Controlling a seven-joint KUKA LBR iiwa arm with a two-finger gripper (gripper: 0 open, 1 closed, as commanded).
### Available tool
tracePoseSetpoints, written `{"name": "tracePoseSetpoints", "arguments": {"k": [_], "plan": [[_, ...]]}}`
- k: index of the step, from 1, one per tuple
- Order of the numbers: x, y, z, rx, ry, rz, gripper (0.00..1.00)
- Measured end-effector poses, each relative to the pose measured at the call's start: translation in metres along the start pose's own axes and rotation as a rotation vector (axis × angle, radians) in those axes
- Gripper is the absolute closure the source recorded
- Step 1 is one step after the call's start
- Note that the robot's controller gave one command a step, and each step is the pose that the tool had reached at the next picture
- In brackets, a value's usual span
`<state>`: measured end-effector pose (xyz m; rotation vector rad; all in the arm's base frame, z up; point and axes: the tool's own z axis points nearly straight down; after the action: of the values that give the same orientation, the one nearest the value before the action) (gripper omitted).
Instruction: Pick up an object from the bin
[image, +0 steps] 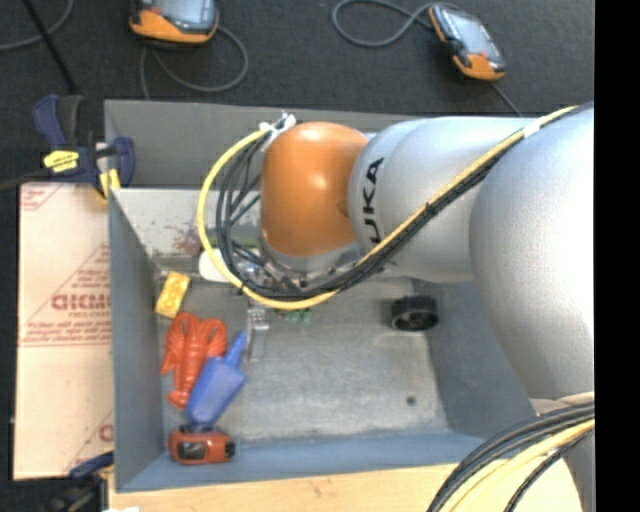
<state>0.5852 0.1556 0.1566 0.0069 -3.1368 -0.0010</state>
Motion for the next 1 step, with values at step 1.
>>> {"name": "tracePoseSetpoints", "arguments": {"k": [1], "plan": [[-0.0017, -0.0008, -0.0052, -0.001, -0.008, 0.004, 0.00]]}}
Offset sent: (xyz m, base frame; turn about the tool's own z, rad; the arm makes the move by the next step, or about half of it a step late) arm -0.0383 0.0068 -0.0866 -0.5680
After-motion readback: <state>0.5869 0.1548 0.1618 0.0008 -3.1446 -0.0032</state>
